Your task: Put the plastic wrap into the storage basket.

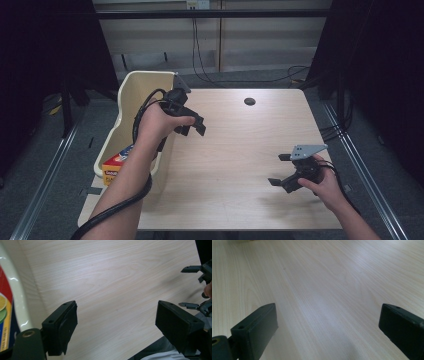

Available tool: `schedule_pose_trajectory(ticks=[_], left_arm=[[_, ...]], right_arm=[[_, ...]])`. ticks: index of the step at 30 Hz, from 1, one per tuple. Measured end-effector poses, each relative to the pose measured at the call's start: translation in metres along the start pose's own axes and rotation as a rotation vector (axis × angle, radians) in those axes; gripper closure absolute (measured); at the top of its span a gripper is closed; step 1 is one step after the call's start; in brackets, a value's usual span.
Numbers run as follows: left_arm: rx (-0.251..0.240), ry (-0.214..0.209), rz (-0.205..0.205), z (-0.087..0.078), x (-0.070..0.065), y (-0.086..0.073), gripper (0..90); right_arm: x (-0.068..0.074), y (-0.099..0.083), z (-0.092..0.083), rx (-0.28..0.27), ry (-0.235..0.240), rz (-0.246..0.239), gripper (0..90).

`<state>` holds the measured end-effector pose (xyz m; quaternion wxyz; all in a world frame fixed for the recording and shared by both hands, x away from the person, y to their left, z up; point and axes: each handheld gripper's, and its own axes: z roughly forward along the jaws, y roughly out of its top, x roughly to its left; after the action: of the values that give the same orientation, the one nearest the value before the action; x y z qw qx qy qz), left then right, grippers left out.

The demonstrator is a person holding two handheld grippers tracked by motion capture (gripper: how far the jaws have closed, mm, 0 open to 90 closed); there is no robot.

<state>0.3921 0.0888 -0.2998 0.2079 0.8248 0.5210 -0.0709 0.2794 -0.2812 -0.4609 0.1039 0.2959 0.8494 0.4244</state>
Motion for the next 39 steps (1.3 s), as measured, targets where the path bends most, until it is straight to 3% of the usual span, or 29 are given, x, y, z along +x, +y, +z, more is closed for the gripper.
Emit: schedule_pose_trajectory(ticks=[11, 21, 39], left_arm=[[0.007, -0.032, 0.035, 0.02, -0.009, -0.004, 17.3], [-0.005, -0.067, 0.032, 0.039, -0.011, -0.006, 17.1], [-0.013, -0.094, 0.042, 0.068, -0.009, -0.017, 16.8]], right_arm=[[0.0, 0.0, -0.001, 0.001, -0.001, -0.001, 2.0], [0.0, 0.0, 0.0, 0.001, -0.002, -0.006, 2.0], [-0.001, -0.002, 0.0, 0.007, -0.006, 0.0, 2.1]])
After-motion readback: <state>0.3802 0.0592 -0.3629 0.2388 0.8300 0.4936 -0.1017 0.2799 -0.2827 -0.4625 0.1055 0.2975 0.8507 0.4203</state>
